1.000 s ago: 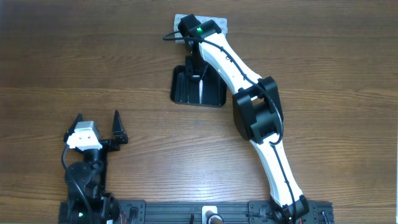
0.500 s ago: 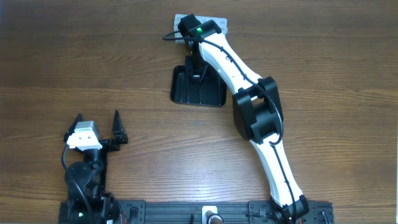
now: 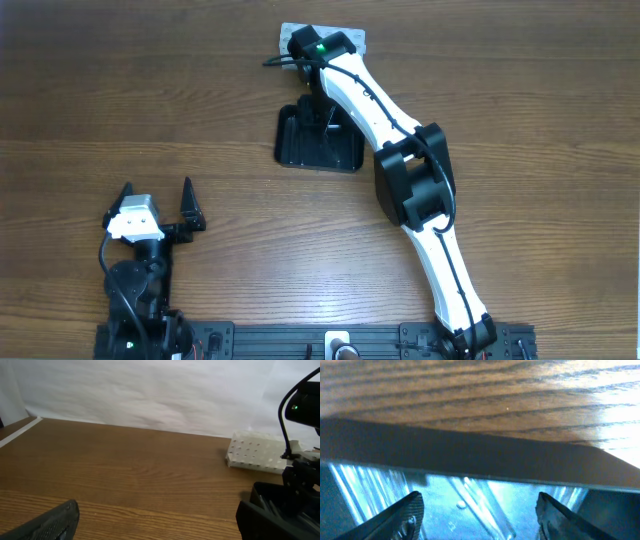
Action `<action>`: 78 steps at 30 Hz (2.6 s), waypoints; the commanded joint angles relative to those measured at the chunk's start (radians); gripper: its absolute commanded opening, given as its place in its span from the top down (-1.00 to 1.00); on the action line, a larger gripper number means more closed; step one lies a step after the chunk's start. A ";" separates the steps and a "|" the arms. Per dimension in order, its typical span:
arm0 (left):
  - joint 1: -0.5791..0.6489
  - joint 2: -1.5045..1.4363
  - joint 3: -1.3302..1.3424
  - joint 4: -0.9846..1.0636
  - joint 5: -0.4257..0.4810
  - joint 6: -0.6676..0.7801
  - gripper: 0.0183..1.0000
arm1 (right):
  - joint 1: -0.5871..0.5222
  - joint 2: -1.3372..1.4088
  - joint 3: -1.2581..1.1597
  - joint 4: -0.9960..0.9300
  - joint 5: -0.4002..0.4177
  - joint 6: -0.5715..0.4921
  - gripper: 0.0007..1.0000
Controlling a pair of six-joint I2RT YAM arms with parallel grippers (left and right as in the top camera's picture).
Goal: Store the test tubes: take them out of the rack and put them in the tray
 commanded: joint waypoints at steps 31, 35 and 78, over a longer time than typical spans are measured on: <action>0.006 -0.005 -0.004 0.000 0.006 0.018 -1.00 | 0.005 -0.604 0.019 -0.315 0.352 -0.038 -0.99; 0.006 -0.005 -0.004 0.000 0.006 0.018 -1.00 | -0.006 -0.685 -0.011 -0.370 0.392 -0.039 -0.98; 0.006 -0.005 -0.004 0.000 0.006 0.018 -1.00 | -0.111 -1.856 -1.667 0.916 0.254 -0.596 -0.98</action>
